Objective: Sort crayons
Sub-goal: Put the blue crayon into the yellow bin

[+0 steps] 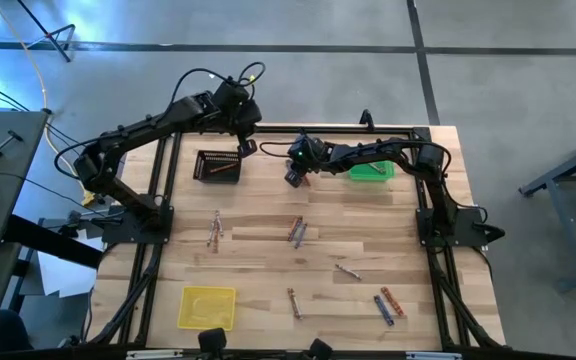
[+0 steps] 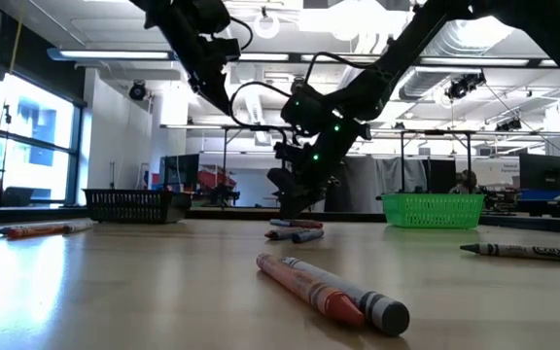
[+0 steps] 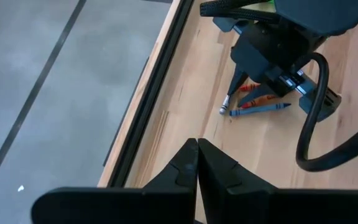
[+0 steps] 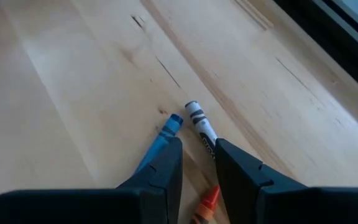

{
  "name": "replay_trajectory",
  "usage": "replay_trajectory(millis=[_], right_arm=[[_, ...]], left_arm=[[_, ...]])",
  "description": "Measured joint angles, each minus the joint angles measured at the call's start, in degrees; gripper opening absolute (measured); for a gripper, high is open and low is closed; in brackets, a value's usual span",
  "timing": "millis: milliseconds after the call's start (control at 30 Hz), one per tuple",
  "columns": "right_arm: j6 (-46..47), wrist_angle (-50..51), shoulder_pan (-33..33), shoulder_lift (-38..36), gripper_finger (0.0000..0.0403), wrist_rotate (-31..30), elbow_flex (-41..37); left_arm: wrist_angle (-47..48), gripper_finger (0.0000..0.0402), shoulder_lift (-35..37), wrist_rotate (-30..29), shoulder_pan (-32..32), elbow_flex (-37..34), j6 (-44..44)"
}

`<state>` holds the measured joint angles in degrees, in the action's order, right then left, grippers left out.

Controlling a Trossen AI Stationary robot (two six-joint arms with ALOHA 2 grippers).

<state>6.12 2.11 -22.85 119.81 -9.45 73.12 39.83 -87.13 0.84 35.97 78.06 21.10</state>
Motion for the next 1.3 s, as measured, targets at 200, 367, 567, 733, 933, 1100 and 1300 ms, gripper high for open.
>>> replay_trajectory(millis=[200,367,567,733,933,1100,1300], right_arm=[[1.37,0.0,0.12,0.0,0.0089,-0.02,0.0],[1.98,-0.03,0.57,0.0,0.0089,-0.82,0.0],[2.56,-2.46,1.9,0.0,0.0089,-0.83,0.0],[2.44,-2.86,2.42,-0.02,0.0089,-1.21,0.0],[2.44,-2.7,1.34,-0.02,0.0089,-2.79,0.0],[2.43,-2.14,0.66,-0.02,0.0089,-3.48,0.0],[2.41,-2.42,0.8,0.13,0.0089,-3.86,0.0]], left_arm=[[-0.39,0.0,0.0,-0.03,0.0,0.0,0.11],[-0.39,0.0,0.0,-0.06,0.0,0.0,1.53],[-0.5,0.0,-0.02,-0.04,0.0,0.0,2.03],[-0.49,0.0,-0.02,-0.04,0.0,0.0,2.04],[-0.5,0.0,-0.02,-0.04,0.0,0.0,2.05],[-0.5,0.0,-0.02,-0.04,0.0,0.0,2.04],[-0.5,0.0,-0.04,-0.02,0.0,0.0,2.05]])
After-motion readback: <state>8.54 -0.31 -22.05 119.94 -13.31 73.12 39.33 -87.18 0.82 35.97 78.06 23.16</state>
